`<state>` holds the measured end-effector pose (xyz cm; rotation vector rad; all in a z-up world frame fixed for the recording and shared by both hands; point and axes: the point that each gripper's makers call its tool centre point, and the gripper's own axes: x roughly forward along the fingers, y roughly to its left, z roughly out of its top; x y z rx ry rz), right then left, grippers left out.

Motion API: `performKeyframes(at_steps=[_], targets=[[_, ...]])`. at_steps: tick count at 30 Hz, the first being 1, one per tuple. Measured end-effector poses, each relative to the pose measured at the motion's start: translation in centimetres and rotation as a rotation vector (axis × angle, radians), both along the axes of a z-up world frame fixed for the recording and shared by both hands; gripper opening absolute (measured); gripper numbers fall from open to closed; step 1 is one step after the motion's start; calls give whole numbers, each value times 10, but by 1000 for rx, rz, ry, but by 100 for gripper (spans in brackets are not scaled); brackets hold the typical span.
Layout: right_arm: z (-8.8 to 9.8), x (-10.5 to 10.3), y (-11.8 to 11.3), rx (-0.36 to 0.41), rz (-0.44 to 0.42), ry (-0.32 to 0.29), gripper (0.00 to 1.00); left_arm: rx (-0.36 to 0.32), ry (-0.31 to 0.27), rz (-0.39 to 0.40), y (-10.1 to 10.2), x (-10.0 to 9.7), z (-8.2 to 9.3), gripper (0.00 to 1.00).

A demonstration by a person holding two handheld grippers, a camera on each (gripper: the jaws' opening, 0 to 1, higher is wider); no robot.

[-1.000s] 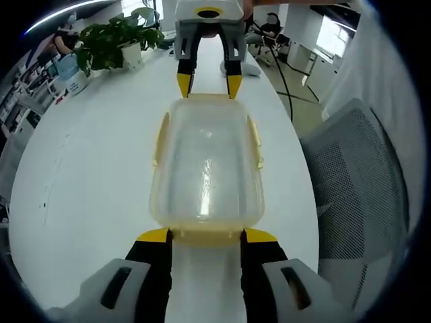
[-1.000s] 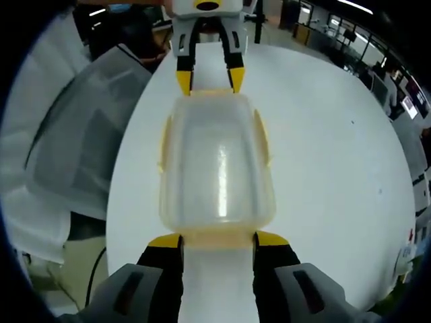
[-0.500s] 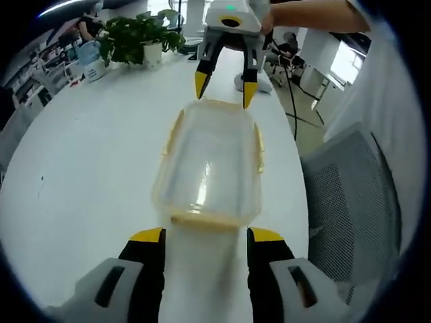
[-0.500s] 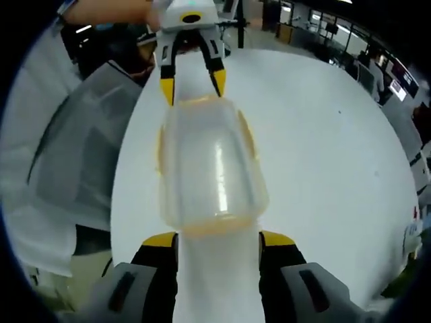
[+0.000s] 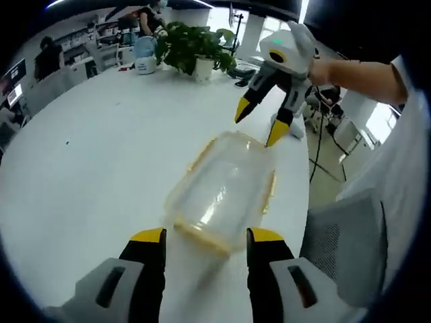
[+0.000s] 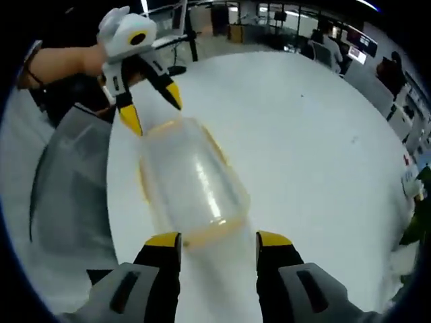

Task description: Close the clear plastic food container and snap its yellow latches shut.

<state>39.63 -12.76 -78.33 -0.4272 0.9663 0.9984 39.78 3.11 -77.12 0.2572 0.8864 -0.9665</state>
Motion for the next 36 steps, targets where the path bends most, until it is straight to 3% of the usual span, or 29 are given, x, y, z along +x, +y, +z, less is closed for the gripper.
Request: performKeyframes(at_steps=[2, 4, 6, 10, 15, 18, 25, 29, 36], targets=[[2, -1, 7, 39, -31, 11, 45, -12, 3, 49, -3, 1, 5, 48], [2, 0, 6, 26, -58, 4, 44, -12, 6, 82, -2, 3, 7, 47], [4, 4, 10, 60, -137, 10, 44, -15, 40, 150, -1, 2, 6, 47], [0, 7, 5, 43, -204, 9, 44, 15, 69, 203, 3, -2, -4, 45], [-2, 3, 9, 86, -282, 47, 46, -62, 130, 334, -3, -3, 1, 46], [-6, 1, 8, 77, -308, 59, 46, -34, 127, 338, -2, -3, -2, 47], [-3, 4, 7, 114, -404, 82, 46, -83, 168, 418, -8, -5, 1, 47], [-6, 5, 5, 108, -448, 86, 46, -80, 170, 446, -10, -7, -2, 47], [-12, 2, 4, 109, -516, 124, 46, -69, 225, 465, -16, -14, -11, 46]])
